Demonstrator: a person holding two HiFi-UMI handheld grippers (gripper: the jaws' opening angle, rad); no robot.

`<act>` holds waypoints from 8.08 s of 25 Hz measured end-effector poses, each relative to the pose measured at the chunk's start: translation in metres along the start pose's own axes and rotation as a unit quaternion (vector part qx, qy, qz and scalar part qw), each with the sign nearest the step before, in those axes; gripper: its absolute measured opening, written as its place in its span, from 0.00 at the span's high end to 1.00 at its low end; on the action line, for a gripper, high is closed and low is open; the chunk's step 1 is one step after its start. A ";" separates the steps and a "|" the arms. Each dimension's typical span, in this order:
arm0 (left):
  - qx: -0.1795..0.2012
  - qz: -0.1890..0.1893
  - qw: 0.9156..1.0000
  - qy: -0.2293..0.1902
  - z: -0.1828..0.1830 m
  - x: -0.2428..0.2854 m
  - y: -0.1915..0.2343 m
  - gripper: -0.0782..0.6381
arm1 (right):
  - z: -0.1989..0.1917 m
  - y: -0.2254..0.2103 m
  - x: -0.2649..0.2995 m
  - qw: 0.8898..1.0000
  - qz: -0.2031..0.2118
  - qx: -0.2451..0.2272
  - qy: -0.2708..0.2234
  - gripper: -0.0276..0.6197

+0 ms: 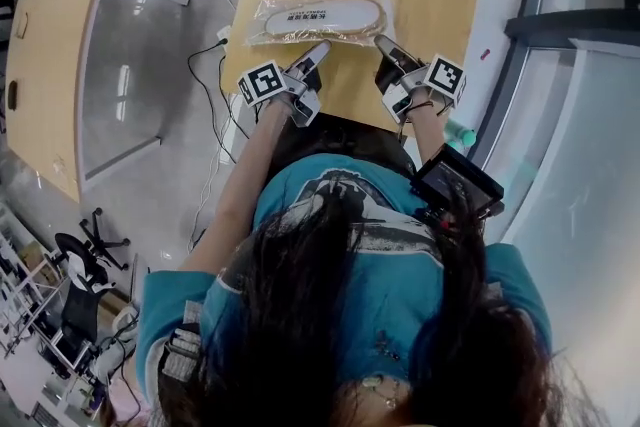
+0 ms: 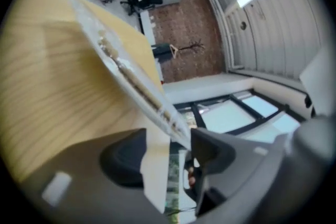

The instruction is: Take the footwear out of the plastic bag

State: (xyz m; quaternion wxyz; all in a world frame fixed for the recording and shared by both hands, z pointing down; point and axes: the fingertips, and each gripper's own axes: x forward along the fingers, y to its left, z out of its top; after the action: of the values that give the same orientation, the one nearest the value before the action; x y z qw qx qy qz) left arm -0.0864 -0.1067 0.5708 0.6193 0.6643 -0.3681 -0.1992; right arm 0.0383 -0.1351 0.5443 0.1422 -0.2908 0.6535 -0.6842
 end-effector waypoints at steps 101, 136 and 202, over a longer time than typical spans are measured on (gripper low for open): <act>-0.089 -0.234 0.968 -0.002 0.035 -0.006 -0.063 0.76 | -0.017 0.069 -0.013 0.979 0.111 -0.134 0.107 0.77; -0.012 -0.133 0.989 -0.065 0.062 -0.001 -0.044 0.75 | -0.016 0.037 -0.025 0.991 0.065 -0.040 0.113 0.80; 0.052 0.100 0.982 -0.150 0.135 0.016 0.053 0.89 | 0.039 0.063 -0.112 0.983 -0.068 -0.168 0.011 0.83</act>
State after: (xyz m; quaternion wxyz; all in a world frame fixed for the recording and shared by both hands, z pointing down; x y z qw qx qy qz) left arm -0.1866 -0.2078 0.6044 0.5388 0.6179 -0.5310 -0.2142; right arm 0.1379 -0.1090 0.4576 0.0374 -0.3473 0.7392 -0.5759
